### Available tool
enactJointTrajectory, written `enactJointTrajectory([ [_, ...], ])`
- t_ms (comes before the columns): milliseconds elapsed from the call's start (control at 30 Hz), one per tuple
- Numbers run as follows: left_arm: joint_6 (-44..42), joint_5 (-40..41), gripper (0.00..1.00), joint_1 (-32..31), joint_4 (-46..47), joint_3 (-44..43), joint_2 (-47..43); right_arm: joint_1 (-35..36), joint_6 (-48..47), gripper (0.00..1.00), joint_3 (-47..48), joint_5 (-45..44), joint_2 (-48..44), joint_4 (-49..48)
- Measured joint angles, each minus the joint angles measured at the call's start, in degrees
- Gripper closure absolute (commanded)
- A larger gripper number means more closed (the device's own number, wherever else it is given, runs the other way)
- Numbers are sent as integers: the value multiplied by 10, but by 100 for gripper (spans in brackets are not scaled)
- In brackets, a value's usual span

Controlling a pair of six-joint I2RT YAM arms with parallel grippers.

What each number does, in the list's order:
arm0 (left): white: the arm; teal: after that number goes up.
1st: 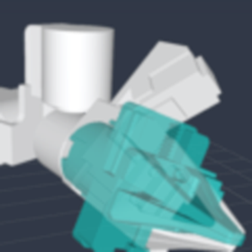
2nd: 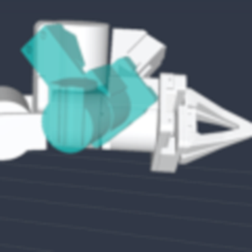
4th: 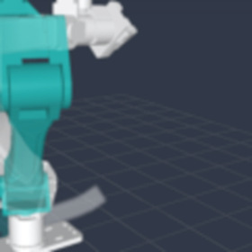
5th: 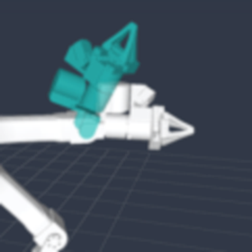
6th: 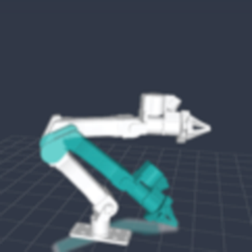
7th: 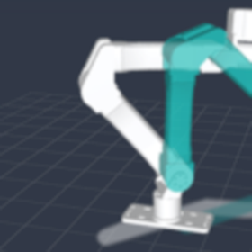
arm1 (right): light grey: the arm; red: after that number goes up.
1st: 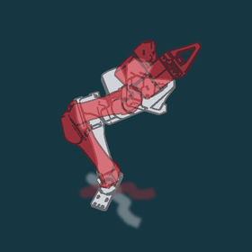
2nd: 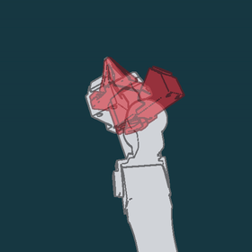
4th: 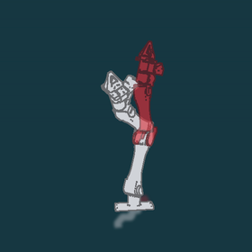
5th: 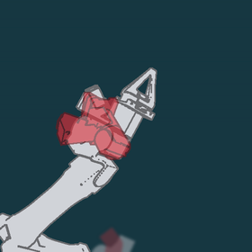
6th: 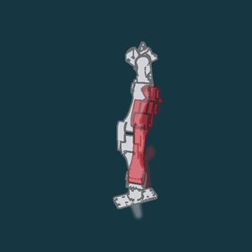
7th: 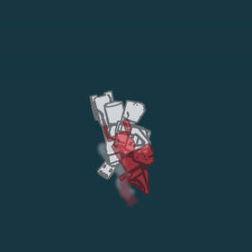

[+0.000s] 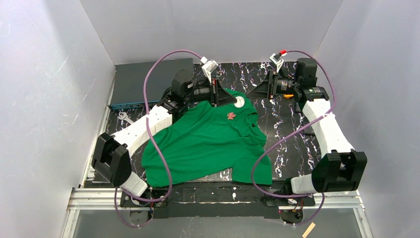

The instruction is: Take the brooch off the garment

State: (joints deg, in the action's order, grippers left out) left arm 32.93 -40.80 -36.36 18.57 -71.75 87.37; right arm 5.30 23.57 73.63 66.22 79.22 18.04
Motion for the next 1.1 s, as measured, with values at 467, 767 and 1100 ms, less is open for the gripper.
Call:
enactJointTrajectory([
  [467,64,-41,100,2,24,-12,25,5,21,55,-6,20,-7,-33],
  [767,81,-42,100,2,38,-14,33,10,20,66,-20,39,-9,-35],
  [1100,83,-42,100,2,44,-14,33,15,19,95,-22,51,-9,-35],
])
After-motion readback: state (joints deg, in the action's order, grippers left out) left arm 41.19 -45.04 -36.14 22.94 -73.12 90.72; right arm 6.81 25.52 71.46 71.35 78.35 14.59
